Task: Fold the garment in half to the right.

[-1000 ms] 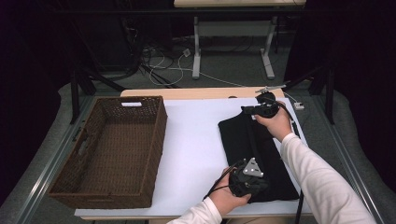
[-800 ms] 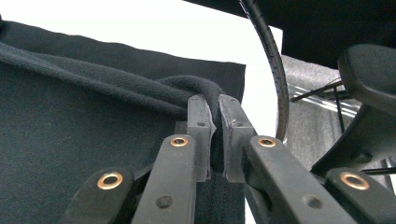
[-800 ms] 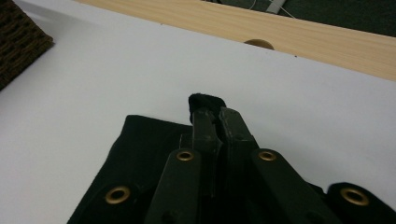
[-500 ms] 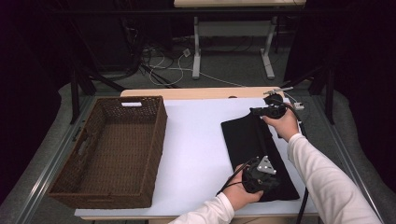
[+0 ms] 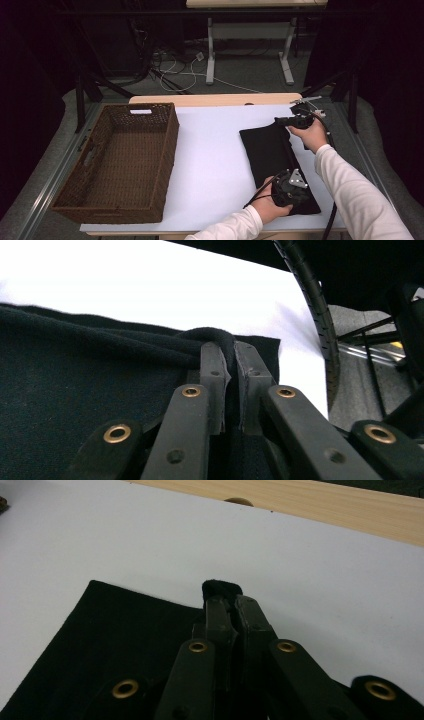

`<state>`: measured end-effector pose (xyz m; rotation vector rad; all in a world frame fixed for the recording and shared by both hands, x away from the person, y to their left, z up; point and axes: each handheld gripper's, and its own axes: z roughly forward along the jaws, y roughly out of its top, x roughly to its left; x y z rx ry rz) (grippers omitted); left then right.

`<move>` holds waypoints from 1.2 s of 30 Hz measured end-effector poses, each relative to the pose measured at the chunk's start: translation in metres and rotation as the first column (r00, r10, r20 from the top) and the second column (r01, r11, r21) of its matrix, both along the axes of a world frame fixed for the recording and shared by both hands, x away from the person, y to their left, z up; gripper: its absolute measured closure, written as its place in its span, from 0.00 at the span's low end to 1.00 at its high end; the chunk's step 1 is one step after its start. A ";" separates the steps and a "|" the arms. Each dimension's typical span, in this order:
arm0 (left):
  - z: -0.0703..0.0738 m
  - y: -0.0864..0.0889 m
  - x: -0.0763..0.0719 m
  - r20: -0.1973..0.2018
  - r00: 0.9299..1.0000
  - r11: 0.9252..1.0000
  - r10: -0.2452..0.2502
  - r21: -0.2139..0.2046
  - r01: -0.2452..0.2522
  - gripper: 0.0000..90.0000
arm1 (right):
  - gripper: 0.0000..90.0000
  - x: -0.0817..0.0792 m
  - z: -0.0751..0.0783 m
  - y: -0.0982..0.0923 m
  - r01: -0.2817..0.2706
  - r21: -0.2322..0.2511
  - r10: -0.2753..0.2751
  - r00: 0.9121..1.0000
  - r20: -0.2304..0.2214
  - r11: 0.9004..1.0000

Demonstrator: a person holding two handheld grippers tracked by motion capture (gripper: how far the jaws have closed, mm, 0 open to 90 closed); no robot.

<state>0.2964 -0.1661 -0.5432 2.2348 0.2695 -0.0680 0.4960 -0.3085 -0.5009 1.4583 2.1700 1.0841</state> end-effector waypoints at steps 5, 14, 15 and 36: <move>-0.005 -0.003 0.000 0.017 1.000 1.000 -0.012 0.002 0.012 0.93 | 0.95 0.000 -0.007 -0.005 0.014 -0.002 -0.014 1.000 -0.006 1.000; -0.010 0.000 -0.002 0.043 0.999 1.000 -0.012 -0.008 0.012 0.93 | 0.95 0.001 -0.011 -0.004 0.015 0.005 -0.015 1.000 -0.013 1.000; -0.010 0.000 -0.002 0.055 0.998 1.000 -0.006 -0.012 0.007 0.93 | 0.95 0.001 -0.012 -0.004 0.014 0.001 -0.014 1.000 -0.018 1.000; -0.001 0.015 -0.005 0.029 0.996 0.990 0.087 -0.110 -0.083 0.46 | 0.73 0.002 -0.022 -0.018 0.070 -0.009 -0.070 0.998 0.001 0.998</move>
